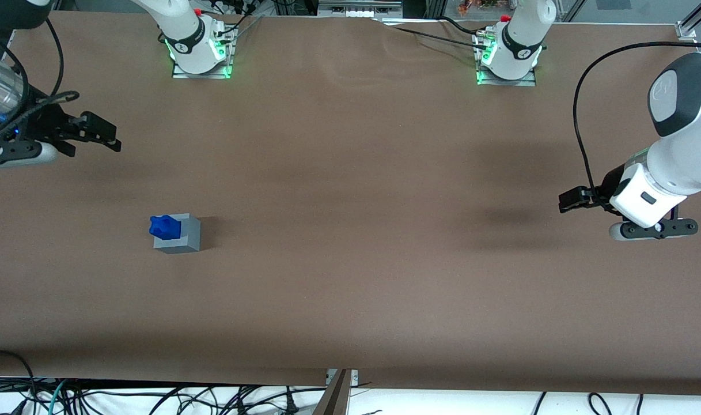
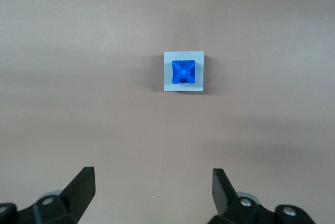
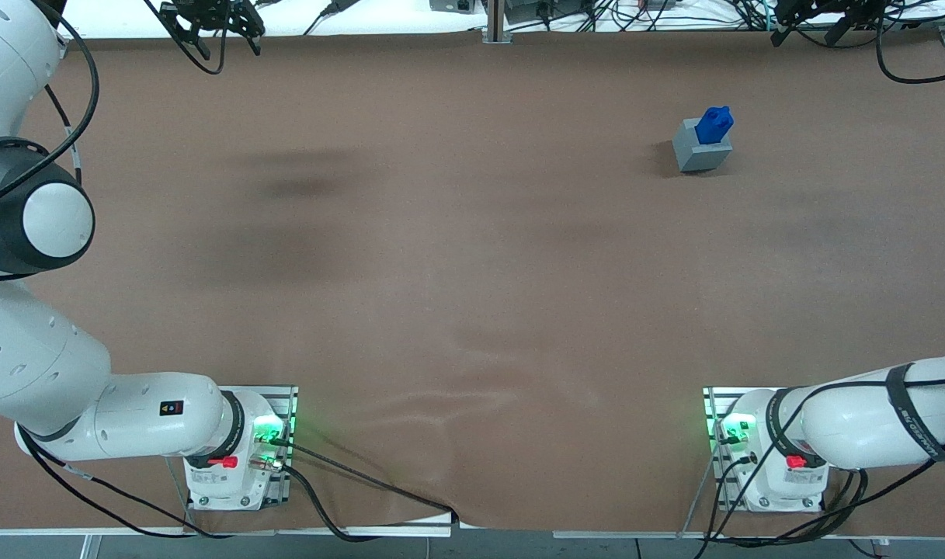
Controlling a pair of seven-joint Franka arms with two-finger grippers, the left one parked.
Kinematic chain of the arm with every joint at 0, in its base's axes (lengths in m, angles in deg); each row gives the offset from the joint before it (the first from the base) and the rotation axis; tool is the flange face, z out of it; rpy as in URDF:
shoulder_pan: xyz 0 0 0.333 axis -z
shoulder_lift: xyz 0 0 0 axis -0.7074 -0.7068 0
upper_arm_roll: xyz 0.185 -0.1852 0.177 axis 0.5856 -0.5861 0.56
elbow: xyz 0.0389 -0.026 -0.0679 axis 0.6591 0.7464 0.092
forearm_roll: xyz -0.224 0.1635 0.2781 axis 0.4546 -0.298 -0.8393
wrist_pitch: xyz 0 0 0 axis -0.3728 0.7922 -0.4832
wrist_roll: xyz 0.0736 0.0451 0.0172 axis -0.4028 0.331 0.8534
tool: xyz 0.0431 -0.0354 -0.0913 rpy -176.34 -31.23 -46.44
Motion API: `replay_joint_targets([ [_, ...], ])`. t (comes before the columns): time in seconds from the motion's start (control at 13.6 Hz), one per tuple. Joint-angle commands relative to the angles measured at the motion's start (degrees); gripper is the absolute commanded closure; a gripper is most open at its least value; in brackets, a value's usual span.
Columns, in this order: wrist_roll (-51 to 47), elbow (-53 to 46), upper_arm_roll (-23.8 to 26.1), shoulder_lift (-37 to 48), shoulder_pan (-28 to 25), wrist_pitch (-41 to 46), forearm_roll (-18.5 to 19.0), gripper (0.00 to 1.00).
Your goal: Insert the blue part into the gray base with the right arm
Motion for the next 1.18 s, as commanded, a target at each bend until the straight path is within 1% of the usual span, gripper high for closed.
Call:
replay_joint_targets([
  [0.0, -0.9, 1.0, 1.0, 0.0, 1.1, 0.1, 1.7, 0.01],
  [0.07, -0.9, 1.0, 3.4, 0.0, 3.0, 0.1, 2.8, 0.01],
  [0.22, -0.8, 1.0, 11.3, -0.1, 11.0, 0.1, 3.8, 0.01],
  [0.29, -0.7, 1.0, 13.3, 0.1, 13.1, 0.2, 4.1, 0.01],
  [0.52, -0.5, 0.4, 13.3, 0.2, 13.1, 0.2, 5.1, 0.01],
  [1.1, -0.5, -1.2, 13.4, -0.2, 13.1, 1.2, 5.1, 0.01],
])
